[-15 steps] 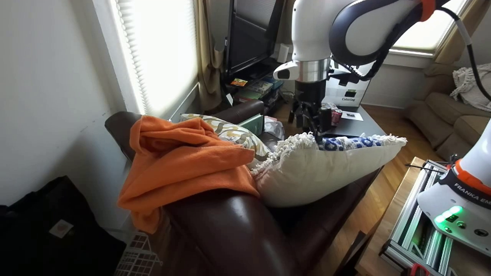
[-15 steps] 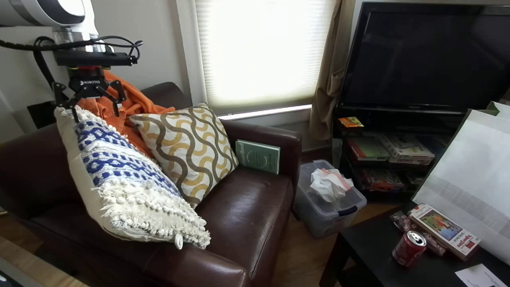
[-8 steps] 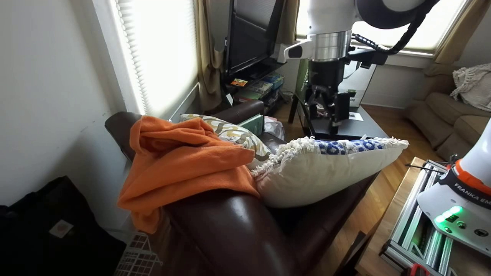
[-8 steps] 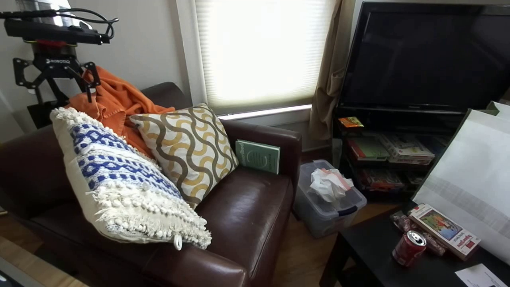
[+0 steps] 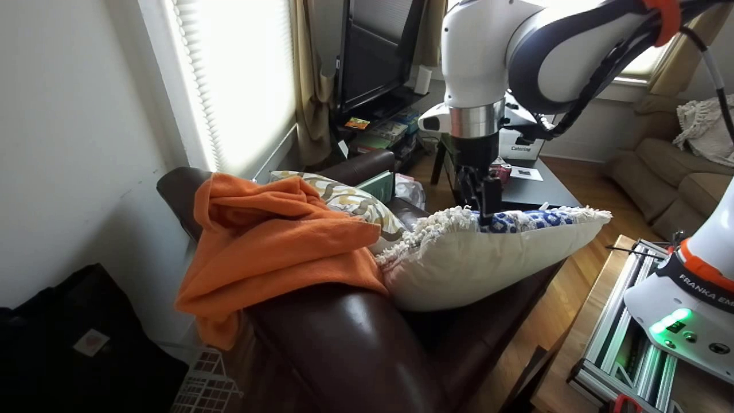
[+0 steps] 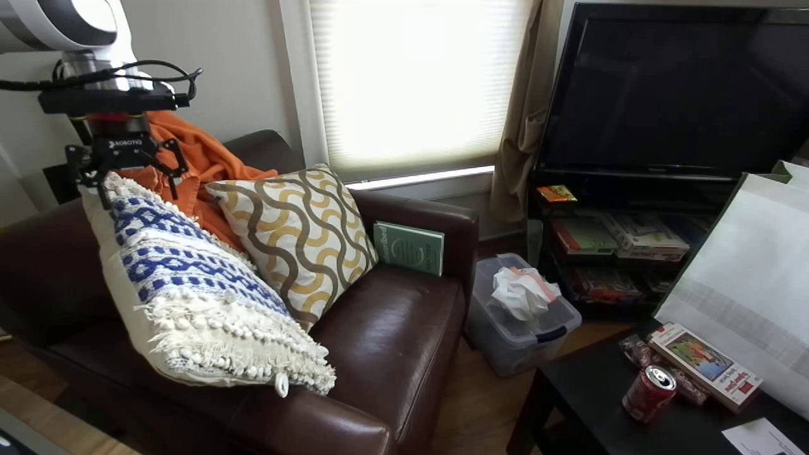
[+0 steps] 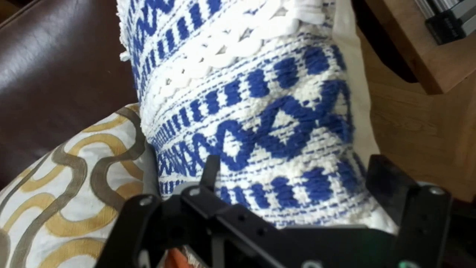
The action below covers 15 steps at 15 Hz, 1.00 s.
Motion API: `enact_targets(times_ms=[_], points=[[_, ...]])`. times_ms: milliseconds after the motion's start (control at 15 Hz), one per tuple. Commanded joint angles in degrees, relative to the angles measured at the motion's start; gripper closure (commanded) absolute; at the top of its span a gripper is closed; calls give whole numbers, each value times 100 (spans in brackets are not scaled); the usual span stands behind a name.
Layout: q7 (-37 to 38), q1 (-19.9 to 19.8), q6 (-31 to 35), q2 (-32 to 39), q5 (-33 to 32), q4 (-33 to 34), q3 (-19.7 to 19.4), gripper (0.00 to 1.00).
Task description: Stack up the pillows on the sofa
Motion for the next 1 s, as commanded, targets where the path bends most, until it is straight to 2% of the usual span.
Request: enact_targets(times_ms=[0,133,333,400,467,667,933], points=[[227,-27,-54,671,275,250,105,0],[132,-78,119,926,346,342,111,0],[258,-151,544,1222,-257,416,23,0],[329,-173,596,1288,-418,445,-2,25],[439,-201,637,1357,-636,488,-47,26],[793,-272,625,1357,-999,567,-157,48],[598,-463,537,1310,-582,661,-156,79]])
